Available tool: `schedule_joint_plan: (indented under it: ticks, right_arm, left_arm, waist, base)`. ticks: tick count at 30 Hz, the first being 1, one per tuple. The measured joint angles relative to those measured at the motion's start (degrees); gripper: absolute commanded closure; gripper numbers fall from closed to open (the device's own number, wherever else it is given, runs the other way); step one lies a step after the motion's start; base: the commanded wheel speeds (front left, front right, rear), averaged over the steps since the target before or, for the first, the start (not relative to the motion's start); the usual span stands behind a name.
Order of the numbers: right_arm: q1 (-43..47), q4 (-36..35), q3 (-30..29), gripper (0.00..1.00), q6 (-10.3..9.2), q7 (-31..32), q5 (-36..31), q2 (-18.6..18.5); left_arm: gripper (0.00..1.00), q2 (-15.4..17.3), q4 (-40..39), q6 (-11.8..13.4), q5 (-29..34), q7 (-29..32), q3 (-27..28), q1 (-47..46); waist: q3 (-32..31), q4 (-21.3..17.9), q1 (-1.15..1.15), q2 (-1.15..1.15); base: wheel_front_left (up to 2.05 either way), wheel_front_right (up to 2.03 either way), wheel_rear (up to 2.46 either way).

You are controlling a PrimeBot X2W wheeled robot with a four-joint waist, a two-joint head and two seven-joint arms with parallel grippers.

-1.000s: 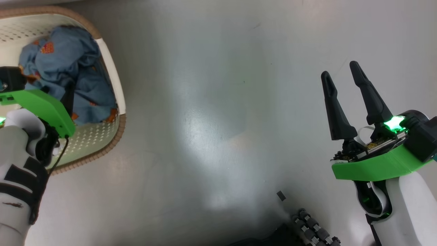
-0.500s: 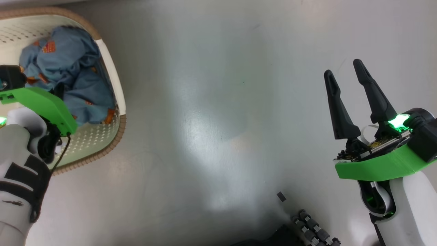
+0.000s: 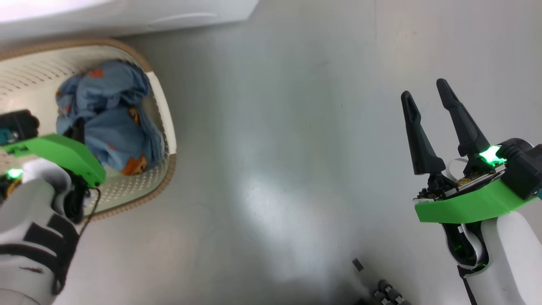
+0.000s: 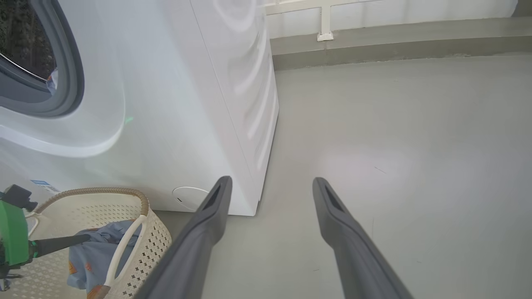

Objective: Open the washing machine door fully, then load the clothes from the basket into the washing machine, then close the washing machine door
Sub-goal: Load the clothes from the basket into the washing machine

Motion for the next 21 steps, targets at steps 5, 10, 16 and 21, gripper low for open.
schedule_joint_plan:
  ticks: [5, 10, 16, 21]
  right_arm:
    - [0.1, 1.3, -0.1, 0.0, 0.0, 0.0, 0.0, 0.0]
    - [0.9, 2.6, -0.3, 0.0, 0.0, 0.0, 0.0, -0.2]
    - [2.6, 4.3, -0.9, 0.0, 0.0, 0.0, 0.1, -0.7]
    - [4.4, 4.8, -1.2, 0.0, 0.0, 0.0, 0.1, -1.1]
  left_arm:
    - [1.0, -0.8, -1.1, 0.0, -0.5, -1.5, 0.0, 2.5]
    - [1.0, -0.9, -2.2, 0.0, -1.4, -1.8, 1.1, 4.6]
    - [1.0, -0.4, -6.8, 0.0, 2.4, -1.8, 6.9, 7.4]
    - [1.0, -0.6, -11.2, 0.0, 7.8, -1.8, 13.1, 11.6]
  waist:
    - [-3.4, 1.0, 0.0, 0.0]
    - [-7.0, 2.2, 0.0, 0.0]
    - [-11.5, 3.8, 0.0, 0.0]
    - [-15.1, 5.2, 0.0, 0.0]
  base:
    - [0.0, 0.0, 0.0]
    - [0.0, 0.0, 0.0]
    - [0.0, 0.0, 0.0]
    - [0.0, 0.0, 0.0]
